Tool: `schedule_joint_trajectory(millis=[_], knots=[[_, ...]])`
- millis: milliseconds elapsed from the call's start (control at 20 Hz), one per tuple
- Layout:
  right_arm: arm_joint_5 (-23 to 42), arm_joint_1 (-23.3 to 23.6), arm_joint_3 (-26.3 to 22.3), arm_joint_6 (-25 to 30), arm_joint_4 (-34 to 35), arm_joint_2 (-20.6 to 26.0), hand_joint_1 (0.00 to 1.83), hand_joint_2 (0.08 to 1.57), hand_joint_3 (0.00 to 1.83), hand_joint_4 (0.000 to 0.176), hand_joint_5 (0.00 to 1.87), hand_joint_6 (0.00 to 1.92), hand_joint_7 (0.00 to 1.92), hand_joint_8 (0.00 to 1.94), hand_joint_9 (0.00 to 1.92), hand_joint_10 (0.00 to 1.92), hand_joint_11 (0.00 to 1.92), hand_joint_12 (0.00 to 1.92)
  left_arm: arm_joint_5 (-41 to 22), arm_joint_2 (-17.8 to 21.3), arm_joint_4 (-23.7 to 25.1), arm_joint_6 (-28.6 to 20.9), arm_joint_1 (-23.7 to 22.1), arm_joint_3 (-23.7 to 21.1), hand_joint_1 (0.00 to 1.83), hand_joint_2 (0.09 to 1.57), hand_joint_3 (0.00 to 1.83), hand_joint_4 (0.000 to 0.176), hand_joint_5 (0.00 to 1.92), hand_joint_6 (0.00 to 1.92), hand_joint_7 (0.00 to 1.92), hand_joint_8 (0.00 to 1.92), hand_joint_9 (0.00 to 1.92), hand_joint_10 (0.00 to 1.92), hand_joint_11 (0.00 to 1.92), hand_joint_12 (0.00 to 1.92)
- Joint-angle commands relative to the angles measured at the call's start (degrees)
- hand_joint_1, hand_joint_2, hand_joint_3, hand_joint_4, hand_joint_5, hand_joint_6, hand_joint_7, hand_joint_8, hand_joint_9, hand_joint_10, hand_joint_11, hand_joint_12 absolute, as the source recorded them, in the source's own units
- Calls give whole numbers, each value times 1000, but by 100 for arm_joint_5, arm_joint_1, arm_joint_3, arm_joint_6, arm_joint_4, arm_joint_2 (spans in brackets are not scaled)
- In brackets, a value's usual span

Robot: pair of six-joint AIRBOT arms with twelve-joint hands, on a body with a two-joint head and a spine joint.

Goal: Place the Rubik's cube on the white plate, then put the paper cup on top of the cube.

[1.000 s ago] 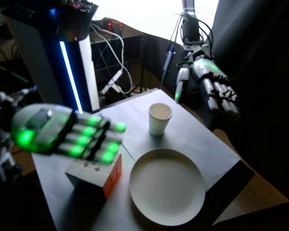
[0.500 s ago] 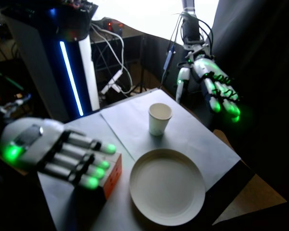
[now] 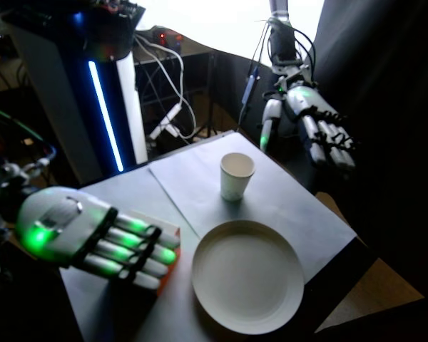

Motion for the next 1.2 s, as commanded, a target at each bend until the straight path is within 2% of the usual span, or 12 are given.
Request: schedule_joint_trajectory(millis=[0, 250, 300, 350, 400, 500, 550, 650, 850, 950, 1000, 1150], knots=[[480, 157, 41, 3, -80, -50, 778, 967, 0, 37, 0, 0, 0, 0, 0, 0, 0, 0, -741, 13, -70, -1, -25, -21, 299, 1320, 1, 93, 52, 1, 0, 0, 0, 0, 0, 462], [-265, 497, 250, 3, -511, -258, 761, 1010, 10, 38, 0, 0, 0, 0, 0, 0, 11, 5, -759, 12, -71, -1, -17, -22, 332, 1318, 1, 82, 70, 1, 0, 0, 0, 0, 0, 522], [-356, 504, 263, 3, -535, -257, 837, 1012, 8, 11, 0, 0, 0, 0, 0, 0, 27, 18, -763, 12, -70, -1, -15, -25, 354, 1316, 0, 86, 59, 1, 0, 0, 0, 0, 0, 438], [-375, 504, 266, 3, -535, -252, 938, 1021, 0, 0, 30, 6, 47, 8, 25, 5, 0, 422, -769, 13, -70, -1, -6, -26, 320, 1309, 0, 94, 59, 0, 0, 0, 0, 0, 0, 430], [-388, 504, 270, 3, -535, -247, 938, 1021, 0, 0, 30, 6, 47, 8, 25, 5, 0, 422, -774, 14, -72, -1, 3, -27, 320, 1309, 0, 94, 59, 0, 0, 0, 0, 0, 0, 430], [-396, 504, 278, 3, -533, -227, 990, 1014, 0, 0, 77, 6, 147, 9, 147, 58, 0, 1217, -793, 20, -94, -2, 34, -32, 284, 1311, 1, 99, 53, 0, 0, 0, 0, 0, 0, 587], [-396, 504, 285, 3, -531, -225, 962, 1020, 0, 0, 75, 2, 185, 3, 211, 217, 0, 1384, -800, 22, -99, -2, 38, -34, 392, 1319, 1, 82, 62, 0, 0, 0, 0, 0, 0, 343], [-412, 504, 310, 3, -524, -230, 956, 1022, 1, 0, 92, 1, 247, 10, 73, 795, 0, 1585, -802, 23, -106, -2, 41, -35, 341, 1303, 0, 84, 71, 1, 0, 0, 0, 0, 0, 522], [-361, 507, 359, 3, -278, -251, 944, 1021, 0, 0, 0, 0, 61, 0, 18, 721, 0, 1513, -811, 27, -115, -2, 55, -39, 392, 1319, 0, 81, 57, 2, 0, 0, 0, 0, 0, 430], [-335, 507, 366, 3, -200, -250, 852, 1027, 2, 0, 0, 0, 3, 0, 0, 481, 0, 1501, -824, 33, -121, -2, 60, -45, 323, 1299, 0, 106, 66, 4, 4, 1, 1, 0, 0, 649], [-333, 506, 382, 4, -158, -252, 856, 1011, 0, 21, 0, 0, 0, 0, 0, 428, 0, 1418, -830, 35, -126, -2, 63, -47, 326, 1302, 0, 107, 69, 5, 4, 1, 5, 2, 0, 651], [-320, 506, 404, 4, -32, -301, 941, 1011, 0, 16, 0, 0, 6, 0, 99, 373, 0, 1363, -841, 45, -140, -3, 76, -51, 351, 1304, 0, 98, 55, 4, 0, 0, 0, 0, 0, 382]])
